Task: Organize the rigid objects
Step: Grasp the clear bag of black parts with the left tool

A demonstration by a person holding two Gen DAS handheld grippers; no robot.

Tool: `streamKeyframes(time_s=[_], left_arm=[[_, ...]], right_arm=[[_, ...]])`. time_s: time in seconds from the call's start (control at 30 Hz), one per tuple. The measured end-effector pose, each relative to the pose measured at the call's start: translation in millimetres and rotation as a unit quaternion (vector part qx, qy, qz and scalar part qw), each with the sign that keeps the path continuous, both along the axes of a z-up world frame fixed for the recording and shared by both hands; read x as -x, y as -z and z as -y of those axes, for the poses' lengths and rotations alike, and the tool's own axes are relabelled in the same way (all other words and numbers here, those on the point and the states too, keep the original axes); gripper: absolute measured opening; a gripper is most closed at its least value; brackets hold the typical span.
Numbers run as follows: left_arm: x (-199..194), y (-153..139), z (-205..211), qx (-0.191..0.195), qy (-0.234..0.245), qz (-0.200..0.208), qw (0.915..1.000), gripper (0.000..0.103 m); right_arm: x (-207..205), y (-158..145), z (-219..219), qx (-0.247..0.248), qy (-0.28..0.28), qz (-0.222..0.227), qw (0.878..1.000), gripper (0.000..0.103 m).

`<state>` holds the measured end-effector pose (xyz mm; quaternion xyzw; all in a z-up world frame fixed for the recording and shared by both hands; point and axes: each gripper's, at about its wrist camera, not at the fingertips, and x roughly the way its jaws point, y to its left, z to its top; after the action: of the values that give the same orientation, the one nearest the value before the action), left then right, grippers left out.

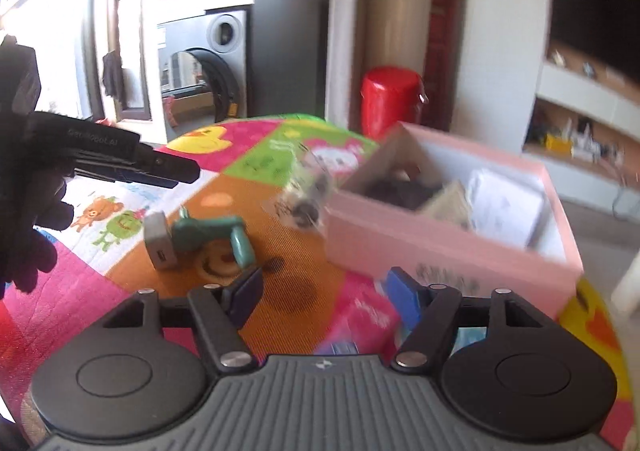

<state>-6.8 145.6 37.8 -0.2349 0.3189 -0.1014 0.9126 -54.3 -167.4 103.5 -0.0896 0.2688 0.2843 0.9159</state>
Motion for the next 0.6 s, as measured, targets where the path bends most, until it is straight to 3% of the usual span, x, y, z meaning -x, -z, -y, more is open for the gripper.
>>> streamKeyframes(time_s=[0.23,0.4,0.47,0.57,0.6], left_arm=[[-83,7,30,0.043,0.015,-0.067,0.9967,0.051],[-143,25,57,0.006,0.013,-0.139,0.9901,0.050],[-144,23,66,-0.021,0.019,-0.125,0.9918,0.049],[-129,26,74,-0.033,0.046,-0.124,0.9907,0.029],[-120,28,74,-0.028,0.054,-0.125,0.9903,0.029]], right_arm=[[7,-5,-22,-0.011,-0.023,-0.008,1.000,0.066],[28,2,-7,0.024,-0.017,0.012,1.000,0.066],[32,4,5,0.034,-0.003,0.020,0.999,0.066],[33,10,23,0.029,0.018,0.006,0.999,0.066],[32,13,29,0.026,0.027,0.000,0.999,0.066]])
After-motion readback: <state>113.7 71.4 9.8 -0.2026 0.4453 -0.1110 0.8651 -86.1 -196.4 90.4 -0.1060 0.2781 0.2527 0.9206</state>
